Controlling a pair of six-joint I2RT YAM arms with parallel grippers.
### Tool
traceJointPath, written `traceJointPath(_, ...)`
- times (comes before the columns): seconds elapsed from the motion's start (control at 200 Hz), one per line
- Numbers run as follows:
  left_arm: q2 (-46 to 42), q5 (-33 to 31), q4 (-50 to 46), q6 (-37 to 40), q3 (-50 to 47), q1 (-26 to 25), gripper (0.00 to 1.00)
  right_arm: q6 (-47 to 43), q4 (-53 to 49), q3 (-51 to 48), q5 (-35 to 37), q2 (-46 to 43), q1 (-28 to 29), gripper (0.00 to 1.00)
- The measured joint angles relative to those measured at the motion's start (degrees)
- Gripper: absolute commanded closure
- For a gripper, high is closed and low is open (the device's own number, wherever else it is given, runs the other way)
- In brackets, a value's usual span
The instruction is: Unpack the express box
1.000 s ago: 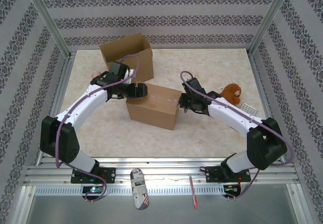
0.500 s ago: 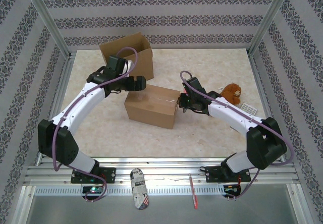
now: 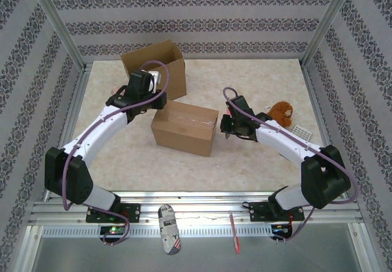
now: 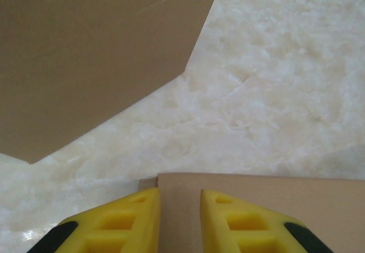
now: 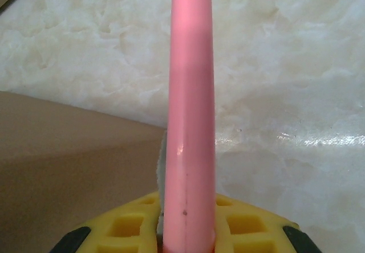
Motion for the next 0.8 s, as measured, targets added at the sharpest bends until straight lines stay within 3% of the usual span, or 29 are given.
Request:
traceJointPath(0.225, -2.3, -1.6, 6.4, 2.3, -6.1, -0.3, 0.59, 0.0, 0.6, -0.1, -0.4, 0.0, 0.0, 1.0)
traceJointPath(0.665, -2.9, -4.2, 13.7, 4.5, -10.2, -1.6, 0.58, 0.0, 1.6, -0.6, -1.3, 0.0, 0.0, 1.0)
traceJointPath(0.804, -2.9, -5.6, 15.8, 5.2, -12.2, -2.6, 0.51, 0.0, 1.8, -0.8, -1.7, 0.0, 0.0, 1.0)
